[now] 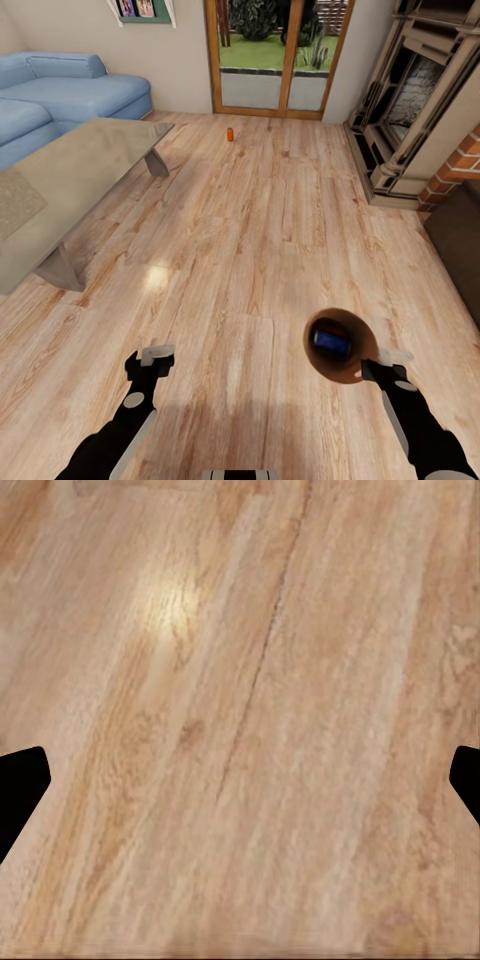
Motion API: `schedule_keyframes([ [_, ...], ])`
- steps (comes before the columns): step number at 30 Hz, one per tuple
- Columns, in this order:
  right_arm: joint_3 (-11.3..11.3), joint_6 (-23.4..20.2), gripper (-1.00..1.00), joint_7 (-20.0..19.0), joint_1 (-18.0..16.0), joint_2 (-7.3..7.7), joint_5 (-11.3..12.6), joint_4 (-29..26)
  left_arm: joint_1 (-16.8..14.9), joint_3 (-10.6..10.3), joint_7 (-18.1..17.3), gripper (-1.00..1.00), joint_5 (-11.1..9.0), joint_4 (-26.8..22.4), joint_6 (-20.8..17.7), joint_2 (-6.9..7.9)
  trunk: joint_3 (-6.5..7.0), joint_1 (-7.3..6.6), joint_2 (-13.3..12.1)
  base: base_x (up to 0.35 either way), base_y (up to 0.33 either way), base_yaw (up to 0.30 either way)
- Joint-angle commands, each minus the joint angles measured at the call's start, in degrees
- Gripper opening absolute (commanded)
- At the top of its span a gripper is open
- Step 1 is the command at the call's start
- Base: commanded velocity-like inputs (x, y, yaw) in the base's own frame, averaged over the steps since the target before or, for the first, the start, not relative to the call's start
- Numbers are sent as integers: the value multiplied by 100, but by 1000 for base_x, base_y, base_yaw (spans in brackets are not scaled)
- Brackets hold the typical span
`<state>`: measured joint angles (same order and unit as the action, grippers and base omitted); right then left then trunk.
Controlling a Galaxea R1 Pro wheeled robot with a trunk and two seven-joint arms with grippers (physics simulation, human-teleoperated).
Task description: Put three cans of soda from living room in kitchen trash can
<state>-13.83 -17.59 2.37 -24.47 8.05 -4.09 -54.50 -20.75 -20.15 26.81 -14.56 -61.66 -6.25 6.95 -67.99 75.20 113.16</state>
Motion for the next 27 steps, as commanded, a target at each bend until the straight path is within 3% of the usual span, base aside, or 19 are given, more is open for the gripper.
schedule_keyframes([
  [1,-43,62,-100,-35,31,-4,16,17,1,1,-2,100,8,40,50,-1,7,0,0,0,0,0],
  [7,-76,101,-100,-316,116,-1,7,7,1,2,-9,100,0,63,110,-1,56,0,0,0,0,0],
  [14,-87,106,-100,-374,125,13,5,-8,1,17,-23,100,-9,108,101,-1,116,0,0,0,0,0],
  [27,-85,107,-100,-382,127,-5,-2,-44,1,11,-8,100,23,142,96,-9,462,-286,-521,0,0,0],
])
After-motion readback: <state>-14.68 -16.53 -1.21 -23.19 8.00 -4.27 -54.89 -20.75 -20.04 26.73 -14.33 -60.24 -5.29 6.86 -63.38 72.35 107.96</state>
